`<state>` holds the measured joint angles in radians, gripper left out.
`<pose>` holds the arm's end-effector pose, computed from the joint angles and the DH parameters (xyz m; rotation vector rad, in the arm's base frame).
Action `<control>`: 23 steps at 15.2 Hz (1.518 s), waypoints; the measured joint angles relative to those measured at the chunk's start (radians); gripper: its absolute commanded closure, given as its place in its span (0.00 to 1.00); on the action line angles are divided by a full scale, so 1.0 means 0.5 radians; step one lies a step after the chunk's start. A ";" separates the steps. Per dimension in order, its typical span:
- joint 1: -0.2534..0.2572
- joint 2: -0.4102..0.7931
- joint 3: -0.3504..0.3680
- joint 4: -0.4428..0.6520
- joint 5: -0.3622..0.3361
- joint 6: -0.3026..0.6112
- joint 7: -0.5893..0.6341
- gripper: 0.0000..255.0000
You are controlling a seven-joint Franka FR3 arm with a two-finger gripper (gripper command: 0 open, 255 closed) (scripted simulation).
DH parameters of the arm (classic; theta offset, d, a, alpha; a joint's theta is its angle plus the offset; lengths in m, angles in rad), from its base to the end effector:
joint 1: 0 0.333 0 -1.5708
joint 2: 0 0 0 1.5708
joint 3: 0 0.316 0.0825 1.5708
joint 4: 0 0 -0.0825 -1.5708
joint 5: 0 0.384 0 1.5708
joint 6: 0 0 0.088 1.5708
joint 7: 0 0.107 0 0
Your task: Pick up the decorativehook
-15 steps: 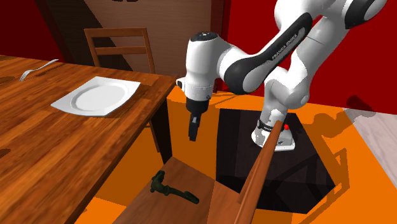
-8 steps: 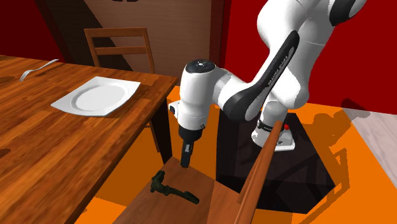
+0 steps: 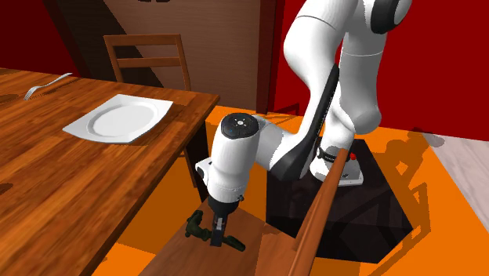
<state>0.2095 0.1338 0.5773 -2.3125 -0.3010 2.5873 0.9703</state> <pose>0.3746 0.3826 0.3110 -3.0646 -0.0758 -0.2923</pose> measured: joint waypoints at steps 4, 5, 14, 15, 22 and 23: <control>0.051 0.119 -0.044 0.027 -0.162 0.067 0.136 0.00; 0.061 0.146 -0.059 0.028 -0.197 0.086 0.162 0.00; 0.100 0.235 -0.116 0.029 -0.320 0.155 0.255 1.00; 0.101 0.235 -0.116 0.029 -0.320 0.156 0.255 1.00; 0.072 0.183 -0.081 0.029 -0.248 0.115 0.196 1.00; 0.061 0.159 -0.067 0.027 -0.217 0.099 0.172 1.00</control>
<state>0.2401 0.2136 0.5440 -2.2988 -0.4096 2.6369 1.0564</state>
